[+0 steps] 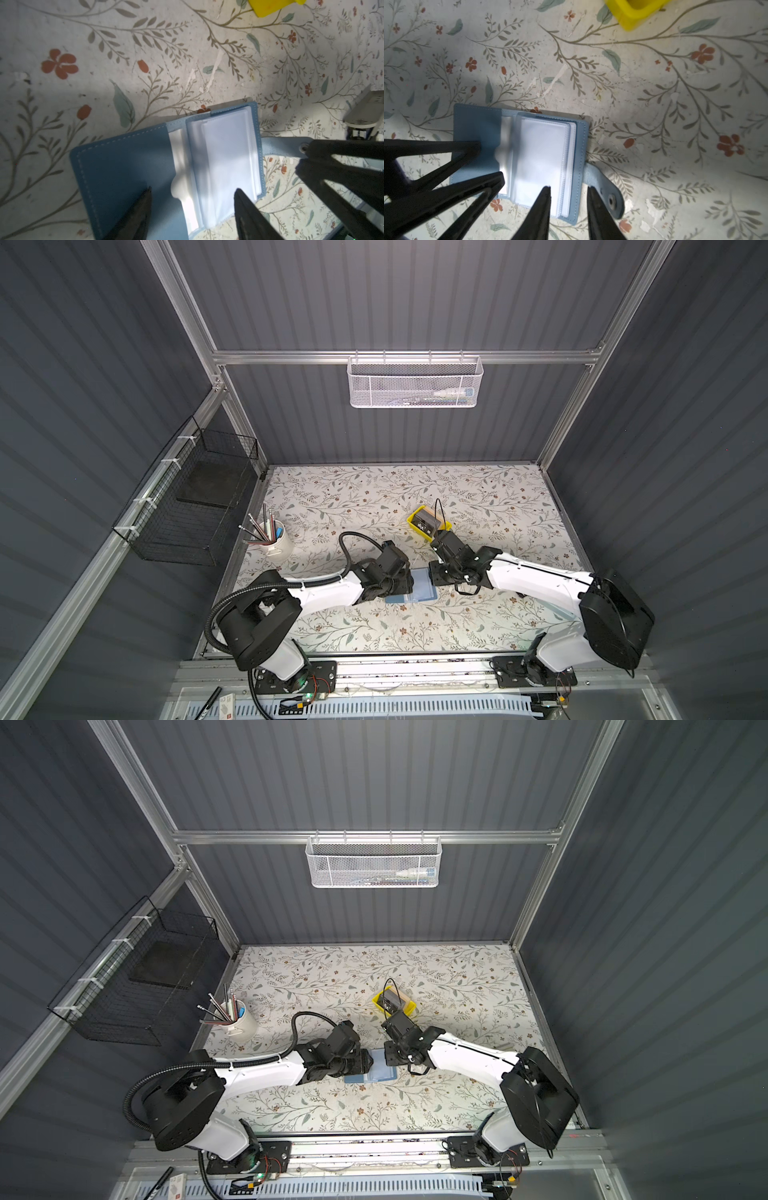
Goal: Insert credit cards into a card holder
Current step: Open the card holder at the center of the table.
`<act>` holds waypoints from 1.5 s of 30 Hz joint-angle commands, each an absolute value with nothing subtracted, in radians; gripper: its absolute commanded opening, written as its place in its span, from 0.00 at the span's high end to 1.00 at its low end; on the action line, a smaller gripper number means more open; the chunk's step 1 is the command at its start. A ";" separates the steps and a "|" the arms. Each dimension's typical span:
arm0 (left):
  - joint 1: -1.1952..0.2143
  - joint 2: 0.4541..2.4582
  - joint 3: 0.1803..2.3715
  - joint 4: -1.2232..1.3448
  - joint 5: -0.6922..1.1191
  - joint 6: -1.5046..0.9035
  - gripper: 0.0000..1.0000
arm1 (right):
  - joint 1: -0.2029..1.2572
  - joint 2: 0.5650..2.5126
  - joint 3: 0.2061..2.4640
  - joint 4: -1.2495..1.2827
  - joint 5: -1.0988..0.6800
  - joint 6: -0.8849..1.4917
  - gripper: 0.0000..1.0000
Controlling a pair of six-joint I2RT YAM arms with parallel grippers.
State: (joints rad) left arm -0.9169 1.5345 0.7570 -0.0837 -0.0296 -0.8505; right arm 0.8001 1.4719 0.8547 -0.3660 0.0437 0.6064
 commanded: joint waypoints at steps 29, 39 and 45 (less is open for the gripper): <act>-0.970 1.672 0.846 -0.222 -0.083 -0.837 0.30 | 0.778 1.572 0.849 -0.445 0.120 0.630 0.64; -0.972 1.684 0.826 -0.192 -0.069 -0.869 0.33 | 0.779 1.590 0.830 -0.422 0.061 0.647 0.63; -0.972 1.675 0.801 -0.175 -0.075 -0.869 0.33 | 0.782 1.610 0.812 -0.414 0.061 0.658 0.62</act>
State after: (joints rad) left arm -0.9634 1.6386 0.8421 -0.1352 -0.0799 -0.8505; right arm 0.7776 1.5929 0.8368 -0.4133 0.0669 0.6476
